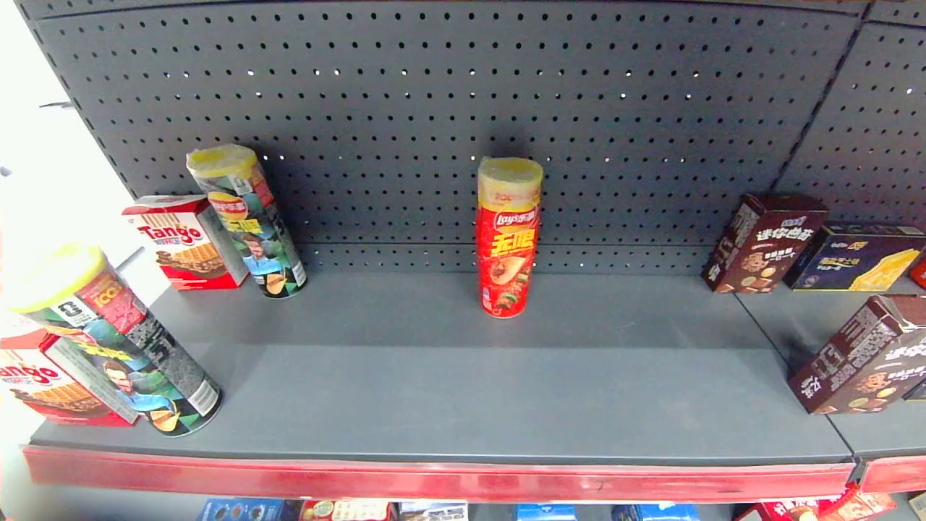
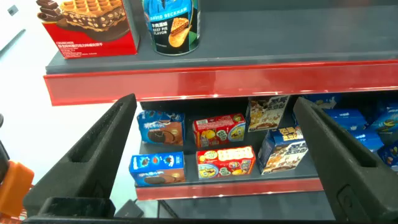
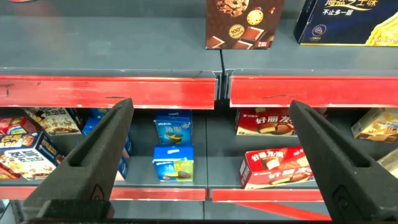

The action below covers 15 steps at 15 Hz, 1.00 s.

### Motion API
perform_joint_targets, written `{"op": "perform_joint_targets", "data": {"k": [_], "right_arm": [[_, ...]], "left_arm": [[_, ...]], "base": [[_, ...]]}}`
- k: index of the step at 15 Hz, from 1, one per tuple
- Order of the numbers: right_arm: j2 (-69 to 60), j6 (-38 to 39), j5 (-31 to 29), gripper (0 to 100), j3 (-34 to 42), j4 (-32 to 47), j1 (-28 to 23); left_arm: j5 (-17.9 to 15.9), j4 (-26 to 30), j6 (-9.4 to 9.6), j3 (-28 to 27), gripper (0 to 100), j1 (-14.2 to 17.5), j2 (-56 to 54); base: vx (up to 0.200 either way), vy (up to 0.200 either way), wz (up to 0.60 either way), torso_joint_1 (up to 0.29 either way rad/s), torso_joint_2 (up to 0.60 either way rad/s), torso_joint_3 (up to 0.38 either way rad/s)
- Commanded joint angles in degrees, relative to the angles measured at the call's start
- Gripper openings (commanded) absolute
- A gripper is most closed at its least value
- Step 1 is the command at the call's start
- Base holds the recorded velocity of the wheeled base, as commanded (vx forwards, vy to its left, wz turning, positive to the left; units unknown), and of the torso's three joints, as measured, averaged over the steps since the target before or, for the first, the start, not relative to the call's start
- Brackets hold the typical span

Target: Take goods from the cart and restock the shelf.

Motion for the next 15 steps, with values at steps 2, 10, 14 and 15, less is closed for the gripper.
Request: {"op": "perform_joint_targets", "data": {"k": [2, 10, 14, 15], "right_arm": [[0.1, 0.0, 0.0, 100, 0.0, 0.0, 0.0], [0.1, 0.1, 0.0, 100, 0.0, 0.0, -0.1], [0.1, 0.0, 0.0, 100, 0.0, 0.0, 0.0], [0.1, 0.0, 0.0, 100, 0.0, 0.0, 0.0]], "left_arm": [[0.0, 0.0, 0.00, 0.0, 100, 0.0, 0.0], [0.0, 0.0, 0.09, 0.0, 100, 0.0, 0.0], [-0.1, 0.0, 0.09, 0.0, 100, 0.0, 0.0], [-0.1, 0.0, 0.09, 0.0, 100, 0.0, 0.0]], "base": [[0.000, 0.000, 0.00, 0.000, 0.00, 0.000], [0.000, 0.000, 0.52, 0.002, 0.00, 0.000], [0.000, 0.000, 0.60, 0.000, 0.00, 0.002], [0.000, 0.000, 0.60, 0.002, 0.01, 0.002]]}}
